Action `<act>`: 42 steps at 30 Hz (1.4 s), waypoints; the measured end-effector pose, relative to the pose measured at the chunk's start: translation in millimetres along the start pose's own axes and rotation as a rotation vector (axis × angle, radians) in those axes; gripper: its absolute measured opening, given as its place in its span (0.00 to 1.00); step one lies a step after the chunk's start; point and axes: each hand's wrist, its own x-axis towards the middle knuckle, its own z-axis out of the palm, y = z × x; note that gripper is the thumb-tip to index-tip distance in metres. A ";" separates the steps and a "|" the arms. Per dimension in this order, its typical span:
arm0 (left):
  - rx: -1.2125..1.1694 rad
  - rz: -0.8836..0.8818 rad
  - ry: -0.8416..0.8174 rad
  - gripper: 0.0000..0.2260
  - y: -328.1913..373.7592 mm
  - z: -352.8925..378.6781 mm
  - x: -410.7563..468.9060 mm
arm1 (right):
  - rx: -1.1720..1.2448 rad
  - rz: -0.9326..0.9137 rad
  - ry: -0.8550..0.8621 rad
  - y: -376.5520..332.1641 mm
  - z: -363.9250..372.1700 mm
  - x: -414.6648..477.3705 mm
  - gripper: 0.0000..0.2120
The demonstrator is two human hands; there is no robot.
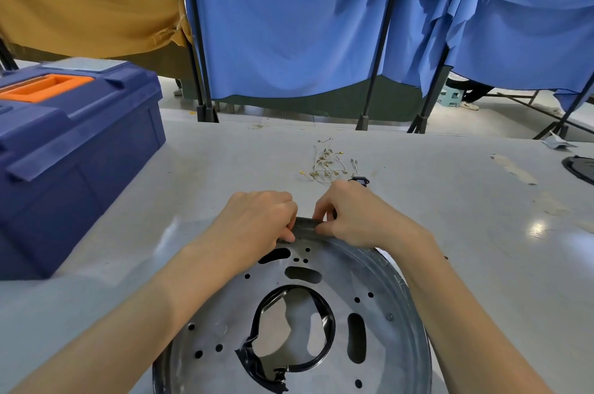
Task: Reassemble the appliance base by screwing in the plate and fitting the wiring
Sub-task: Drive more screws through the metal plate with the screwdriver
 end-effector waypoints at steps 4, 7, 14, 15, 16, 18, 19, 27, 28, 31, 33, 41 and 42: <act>0.069 0.048 0.013 0.09 5.7 1.1 0.2 | -0.008 -0.003 -0.004 0.1 -0.1 1.0 0.06; 0.102 0.073 0.003 0.11 11.2 2.4 0.2 | -0.015 -0.010 -0.005 0.4 0.3 0.6 0.06; -0.213 -0.056 -0.049 0.07 4.2 5.7 -0.6 | -0.001 -0.008 0.014 1.3 1.9 0.7 0.05; -0.267 -0.079 -0.051 0.07 2.0 5.1 -1.5 | 0.002 -0.006 0.017 1.6 2.0 0.6 0.05; -0.321 -0.104 -0.052 0.07 -0.5 4.3 -2.5 | 0.003 -0.006 0.019 1.8 2.1 0.8 0.05; -0.446 -0.156 -0.058 0.09 -5.7 1.6 -4.2 | 0.008 -0.003 0.020 2.1 2.1 0.9 0.05; -0.515 -0.180 -0.058 0.09 -8.3 -0.1 -4.7 | 0.012 -0.002 0.019 2.3 2.2 0.8 0.06; -0.690 -0.190 0.011 0.08 -9.4 -1.0 0.4 | 0.007 -0.008 0.023 2.6 2.5 0.4 0.06; -0.680 -0.200 0.009 0.08 -8.2 0.1 1.2 | 0.007 -0.008 0.023 2.5 2.4 0.4 0.06; -0.645 -0.258 -0.007 0.12 -5.4 3.1 4.3 | 0.010 -0.010 0.026 2.8 2.4 0.8 0.06; -0.637 -0.297 -0.046 0.16 -4.1 3.0 5.5 | 0.014 -0.010 0.024 2.8 2.5 1.2 0.06; -0.556 -0.271 -0.211 0.07 -3.5 -6.5 22.0 | 0.058 0.007 -0.005 1.7 0.7 -1.8 0.07; -0.556 -0.254 -0.230 0.07 -3.5 -7.5 25.2 | 0.059 0.010 -0.014 0.8 0.7 -2.1 0.08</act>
